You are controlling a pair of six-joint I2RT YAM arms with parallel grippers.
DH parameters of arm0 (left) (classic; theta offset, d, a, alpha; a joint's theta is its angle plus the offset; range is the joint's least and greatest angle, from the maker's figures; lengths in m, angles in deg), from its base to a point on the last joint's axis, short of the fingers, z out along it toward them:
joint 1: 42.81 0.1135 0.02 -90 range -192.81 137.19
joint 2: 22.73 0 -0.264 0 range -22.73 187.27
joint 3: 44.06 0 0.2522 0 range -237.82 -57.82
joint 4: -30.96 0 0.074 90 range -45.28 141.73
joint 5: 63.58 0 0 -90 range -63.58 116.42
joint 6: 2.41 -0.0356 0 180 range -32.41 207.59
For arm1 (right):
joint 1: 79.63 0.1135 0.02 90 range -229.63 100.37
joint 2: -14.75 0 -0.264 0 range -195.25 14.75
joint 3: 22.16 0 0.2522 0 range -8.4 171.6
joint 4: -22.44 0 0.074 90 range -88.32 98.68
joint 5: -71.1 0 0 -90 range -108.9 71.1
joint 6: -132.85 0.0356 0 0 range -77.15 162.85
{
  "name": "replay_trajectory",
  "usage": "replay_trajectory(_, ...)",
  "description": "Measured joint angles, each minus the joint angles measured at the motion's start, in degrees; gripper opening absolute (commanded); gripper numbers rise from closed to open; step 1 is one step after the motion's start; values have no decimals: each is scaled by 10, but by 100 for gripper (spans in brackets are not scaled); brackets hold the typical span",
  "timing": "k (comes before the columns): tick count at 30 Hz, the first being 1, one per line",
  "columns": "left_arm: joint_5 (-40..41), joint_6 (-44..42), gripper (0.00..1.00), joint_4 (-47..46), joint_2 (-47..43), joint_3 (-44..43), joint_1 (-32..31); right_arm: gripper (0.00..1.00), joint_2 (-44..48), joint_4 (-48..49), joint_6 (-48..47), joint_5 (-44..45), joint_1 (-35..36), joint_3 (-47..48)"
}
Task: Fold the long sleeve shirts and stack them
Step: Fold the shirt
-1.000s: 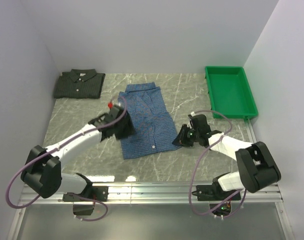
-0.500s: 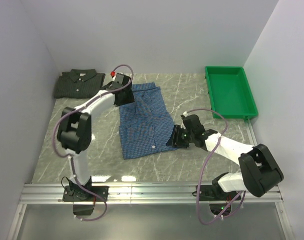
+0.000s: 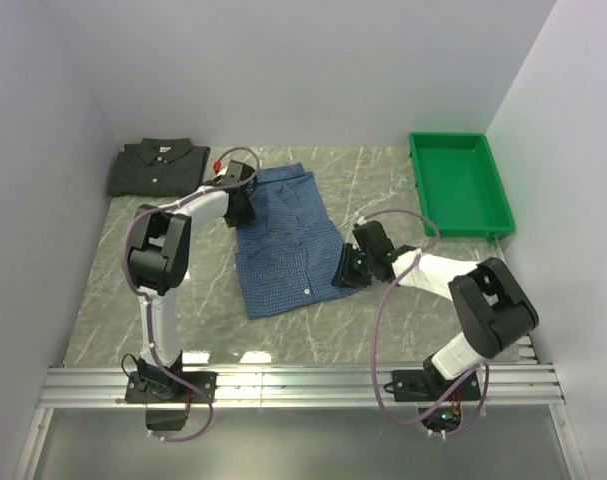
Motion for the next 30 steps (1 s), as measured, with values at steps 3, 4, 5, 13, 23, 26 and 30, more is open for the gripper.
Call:
replay_trajectory(3,2,32,38,-17,-43,65,1,39,-30,-14,-17,21,-2,39)
replay_trajectory(4,2,45,38,-18,-61,92,3,39,-39,-19,-24,30,-3,51)
replay_trajectory(5,2,56,38,-21,-84,123,4,39,-51,-30,-33,38,-7,68)
replay_trajectory(13,-23,133,44,-22,-290,371,11,39,-161,-99,-105,94,-18,238)
replay_trajectory(23,-118,202,65,14,-582,583,12,39,-323,-149,-173,78,-19,476)
replay_trajectory(26,-134,200,71,43,-653,585,12,39,-327,-162,-178,69,-19,488)
replay_trajectory(30,-164,185,72,56,-709,550,11,41,-279,-167,-174,62,-19,453)
